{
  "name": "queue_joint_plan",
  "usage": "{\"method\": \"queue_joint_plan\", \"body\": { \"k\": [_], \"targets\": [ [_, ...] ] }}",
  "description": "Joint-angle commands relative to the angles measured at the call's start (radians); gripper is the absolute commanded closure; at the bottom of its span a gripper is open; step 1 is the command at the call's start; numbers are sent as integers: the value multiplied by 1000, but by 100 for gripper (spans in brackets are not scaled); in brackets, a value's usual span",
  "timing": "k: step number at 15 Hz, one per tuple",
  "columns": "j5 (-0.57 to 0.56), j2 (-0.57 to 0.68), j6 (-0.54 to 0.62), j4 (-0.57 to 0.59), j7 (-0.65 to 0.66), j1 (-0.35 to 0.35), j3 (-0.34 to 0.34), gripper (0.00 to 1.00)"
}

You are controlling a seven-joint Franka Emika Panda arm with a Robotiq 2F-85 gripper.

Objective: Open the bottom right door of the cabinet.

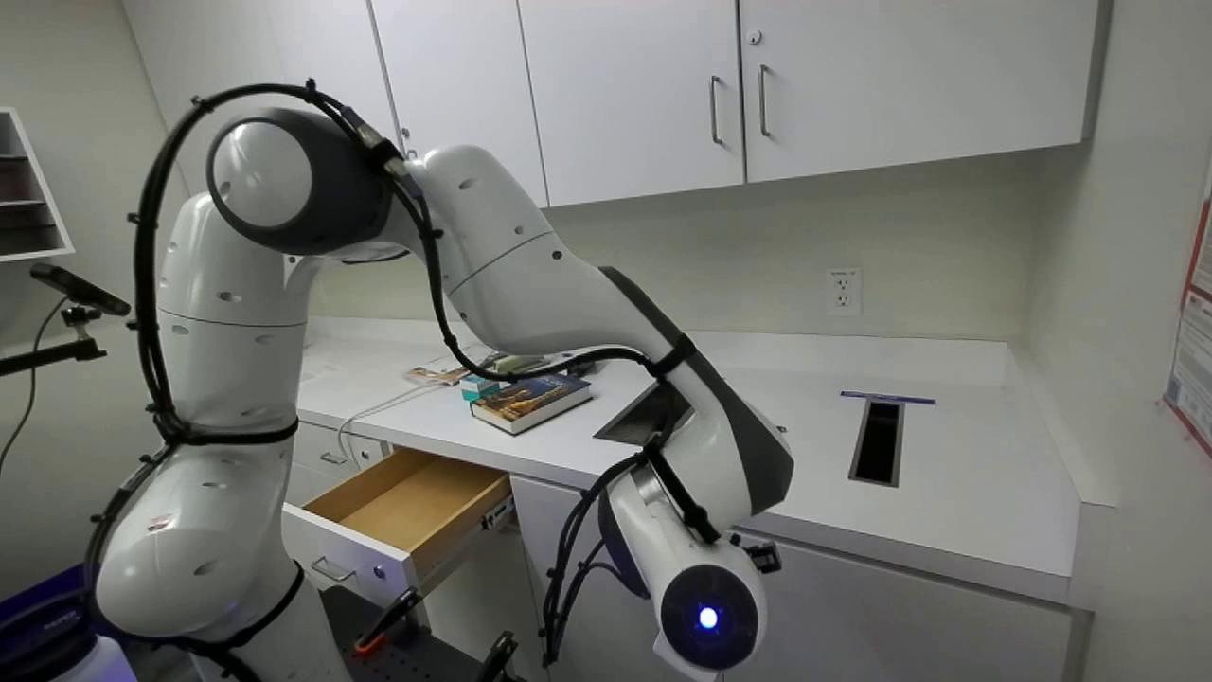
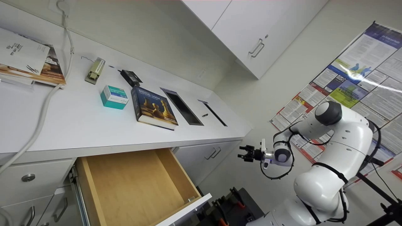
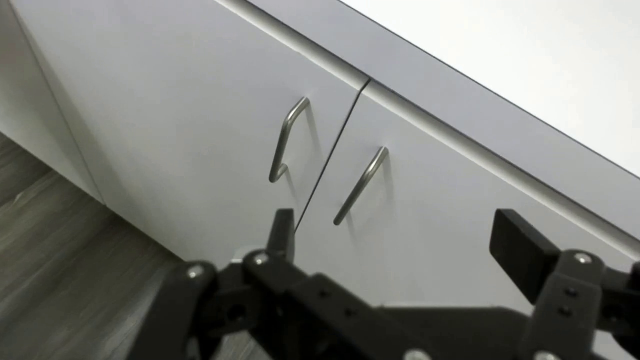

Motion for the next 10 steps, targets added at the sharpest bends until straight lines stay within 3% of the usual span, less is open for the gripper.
{"method": "queue_joint_plan", "body": {
  "k": [1,4,5,10],
  "targets": [
    [137,110,-159,9,-92,-70,23,0],
    [172,211,-314,24,-122,-112,53,0],
    [148,154,-240,1,-106,-79,20,0],
    [161,224,-300,23,-117,-94,37,0]
  ]
}}
